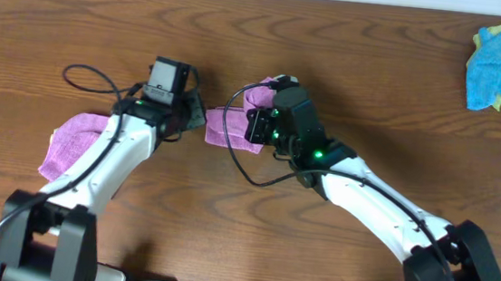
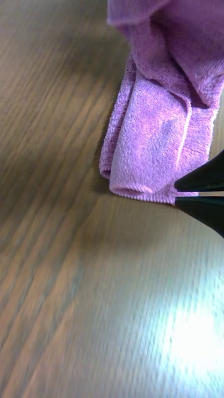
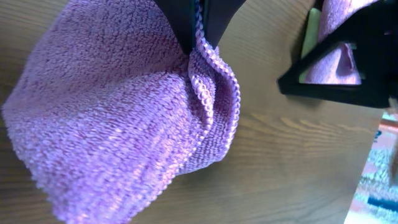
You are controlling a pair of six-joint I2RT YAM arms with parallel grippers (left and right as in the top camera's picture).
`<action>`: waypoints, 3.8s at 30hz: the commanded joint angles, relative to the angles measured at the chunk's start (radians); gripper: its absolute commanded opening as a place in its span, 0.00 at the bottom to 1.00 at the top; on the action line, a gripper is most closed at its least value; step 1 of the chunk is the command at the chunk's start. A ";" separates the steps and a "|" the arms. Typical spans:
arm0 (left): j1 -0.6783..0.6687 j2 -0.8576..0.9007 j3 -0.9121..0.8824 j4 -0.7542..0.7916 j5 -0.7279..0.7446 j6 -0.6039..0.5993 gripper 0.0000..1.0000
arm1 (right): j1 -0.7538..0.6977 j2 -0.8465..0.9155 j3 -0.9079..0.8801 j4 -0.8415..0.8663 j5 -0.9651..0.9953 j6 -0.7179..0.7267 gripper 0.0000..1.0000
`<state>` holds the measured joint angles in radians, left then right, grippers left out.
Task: Fold the cloth
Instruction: 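Move the right gripper's strip end left over onto the left gripper's end, then lay the folded purple square on the table and open both grippers, then retract the right arm to rest and move the left gripper toward the square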
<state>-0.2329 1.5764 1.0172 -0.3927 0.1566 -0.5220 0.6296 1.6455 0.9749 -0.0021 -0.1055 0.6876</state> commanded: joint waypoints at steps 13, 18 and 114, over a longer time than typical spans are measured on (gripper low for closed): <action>0.131 -0.157 0.014 -0.158 -0.010 0.052 0.06 | 0.085 0.240 0.225 -0.049 0.004 -0.032 0.01; 0.137 -0.179 0.014 -0.165 -0.010 0.051 0.06 | 0.098 0.286 0.235 -0.054 -0.001 -0.031 0.01; 0.155 -0.451 0.035 -0.301 0.338 -0.021 0.51 | -0.008 -1.451 -0.485 -0.810 0.861 -0.139 0.99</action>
<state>-0.0967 1.1709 1.0275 -0.6773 0.4740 -0.5274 0.6292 0.2024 0.4934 -0.8116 0.6529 0.5301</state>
